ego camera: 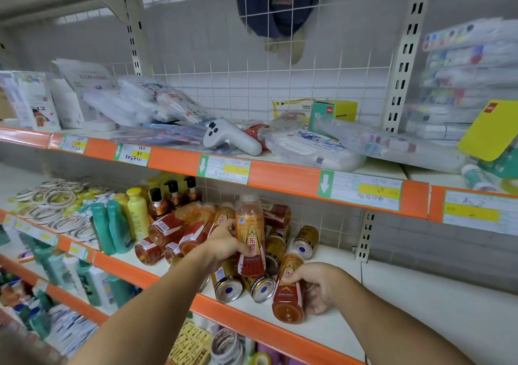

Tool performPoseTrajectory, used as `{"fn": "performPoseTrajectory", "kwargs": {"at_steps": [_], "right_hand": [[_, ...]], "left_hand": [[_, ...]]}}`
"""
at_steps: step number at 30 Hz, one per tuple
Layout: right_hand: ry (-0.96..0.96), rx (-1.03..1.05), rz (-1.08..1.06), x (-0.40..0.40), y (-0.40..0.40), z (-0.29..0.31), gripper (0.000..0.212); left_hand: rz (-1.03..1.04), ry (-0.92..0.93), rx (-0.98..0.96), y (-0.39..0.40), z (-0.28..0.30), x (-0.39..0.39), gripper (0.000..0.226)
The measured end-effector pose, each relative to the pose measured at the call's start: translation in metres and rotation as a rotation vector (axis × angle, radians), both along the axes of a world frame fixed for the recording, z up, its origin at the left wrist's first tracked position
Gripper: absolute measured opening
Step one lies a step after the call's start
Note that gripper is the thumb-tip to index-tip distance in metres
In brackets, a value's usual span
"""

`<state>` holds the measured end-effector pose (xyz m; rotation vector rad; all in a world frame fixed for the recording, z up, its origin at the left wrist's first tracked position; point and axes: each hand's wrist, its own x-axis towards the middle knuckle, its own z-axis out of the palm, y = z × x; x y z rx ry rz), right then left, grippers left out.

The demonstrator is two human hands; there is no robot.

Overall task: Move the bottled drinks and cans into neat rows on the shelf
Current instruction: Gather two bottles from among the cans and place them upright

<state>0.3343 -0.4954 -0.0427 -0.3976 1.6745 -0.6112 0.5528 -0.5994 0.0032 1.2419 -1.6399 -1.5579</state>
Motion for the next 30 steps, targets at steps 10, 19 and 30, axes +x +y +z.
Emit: {"fn": "performPoseTrajectory", "kwargs": {"at_steps": [10,19,30], "right_hand": [[-0.122,-0.117,-0.012,0.006,0.005,0.008,0.070],[-0.100,-0.341,-0.187,0.006,0.023,-0.005,0.049],[0.156,-0.635,-0.158,-0.007,0.055,0.000,0.048]], "left_hand": [[-0.053,-0.007,-0.073,-0.006,-0.012,0.002,0.062],[-0.043,0.007,-0.055,-0.002,-0.014,0.005,0.048],[-0.003,0.014,-0.095,0.028,-0.009,-0.009,0.056]]}}
